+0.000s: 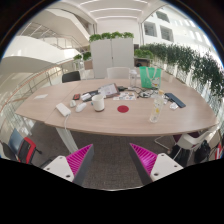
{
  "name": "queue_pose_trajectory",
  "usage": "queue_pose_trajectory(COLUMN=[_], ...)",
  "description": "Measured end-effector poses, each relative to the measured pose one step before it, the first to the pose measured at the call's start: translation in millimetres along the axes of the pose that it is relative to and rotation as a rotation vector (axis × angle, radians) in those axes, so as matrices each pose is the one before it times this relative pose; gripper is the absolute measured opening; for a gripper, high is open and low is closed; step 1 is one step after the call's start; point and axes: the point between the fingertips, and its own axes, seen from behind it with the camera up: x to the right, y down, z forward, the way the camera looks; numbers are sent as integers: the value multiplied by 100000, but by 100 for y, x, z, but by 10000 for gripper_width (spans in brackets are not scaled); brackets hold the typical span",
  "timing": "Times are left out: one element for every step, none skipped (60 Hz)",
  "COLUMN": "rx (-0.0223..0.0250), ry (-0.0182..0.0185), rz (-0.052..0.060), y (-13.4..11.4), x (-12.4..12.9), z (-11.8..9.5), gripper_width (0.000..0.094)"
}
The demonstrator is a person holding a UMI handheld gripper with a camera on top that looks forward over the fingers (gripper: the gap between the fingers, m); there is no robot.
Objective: Pour water
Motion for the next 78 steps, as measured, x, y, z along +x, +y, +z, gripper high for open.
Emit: queue_pose_trajectory(rx=[287,10,650,1100,549,1134,527,-48,-84,-8,-286,-331,-148,-98,-43,95,212,228,229,322,466,635,847,1029,1209,1497,2019,2767,3333,3503,3511,3349,3018,2630,2177,1736,1422,1156,916,736,609,666,667,588,423,231,208,174,133,202,328,291,22,-206,-243,-65,65,4,113,-58,-221,-115,291,833,758,1126,1128,893,540,203,-48,-574,-1151,913,648,242,367,501], ry=[101,68,15,99,241,209,241,277,588,138,728,908,590,521,379,278,193,207,219,174,126,9,-53,-106,-96,-17,-14,150,549,1115,1600,1832,1807,1625,1233,855,665,572,488,396,304,289,329,289,165,159,139,45,-1,-23,-142,-183,-57,-50,-349,-474,-219,447,537,279,-2,-175,-194,-504,-689,-784,-859,-919,-1020,-932,-599,-650,-74,384,682,753,453,-374], rz=[647,805,578,366,458,125,25,-37,-493,-83,161,546,402,477,506,515,585,605,571,553,540,458,471,427,347,95,-301,-810,-1197,-1384,-1365,-1301,-1062,-667,-356,-65,224,422,613,712,789,784,715,561,422,260,57,-121,-277,-356,-476,-522,-428,-360,-319,-311,-185,14,242,454,816,1067,1220,1228,794,699,429,131,-230,-523,-433,-655,-378,-258,-69,-44,-175,-310], y=[1235,-1303,-141,1089,-1373,1563,145,-1175,-242,865,48,229,121,104,106,38,-33,-22,-31,-35,-107,-117,-212,-244,-274,-297,-443,-559,-529,-651,-604,-516,-380,-236,-105,12,99,213,307,372,368,342,336,319,276,300,287,248,216,202,162,176,187,251,210,151,104,178,81,139,152,38,-106,-115,-358,-281,-318,-216,-138,-11,-2,348,305,-211,-94,29,-33,51], x=[60,-109,-15,105,-103,-581,-557,-332,2337,-531,-1331,-2324,-183,-106,-112,11,81,179,225,262,331,426,498,531,582,667,684,812,1054,1124,1255,1295,1256,1184,1124,947,867,864,788,817,757,741,736,703,619,560,534,428,348,321,288,244,204,173,125,98,135,296,288,220,146,127,125,-123,107,-33,-59,-76,-75,-105,-298,-248,-9,74,92,92,10,-121], z=[1016,-954,64,1063,-873,1135,257,-729,787,279,-180,-808,45,0,-84,40,31,51,53,111,138,172,162,242,321,355,444,506,539,542,624,704,823,960,1072,1092,1140,1218,1273,1291,1313,1322,1323,1363,1330,1241,1220,1171,1116,1151,1079,1011,952,937,884,903,813,909,788,736,732,735,697,884,326,537,475,461,387,352,365,674,243,161,135,165,148,280], gripper_width=[822,823,820,818,817,819,820,819,821,819,818,818,818,818,818,818,819,819,818,820,819,819,820,819,821,804,823,825,824,826,829,827,827,827,828,826,824,822,824,824,824,823,822,823,822,823,822,821,822,822,820,819,818,819,819,820,818,820,821,823,822,823,819,821,822,817,804,785,753,702,639,566,549,549,548,547,537,531])
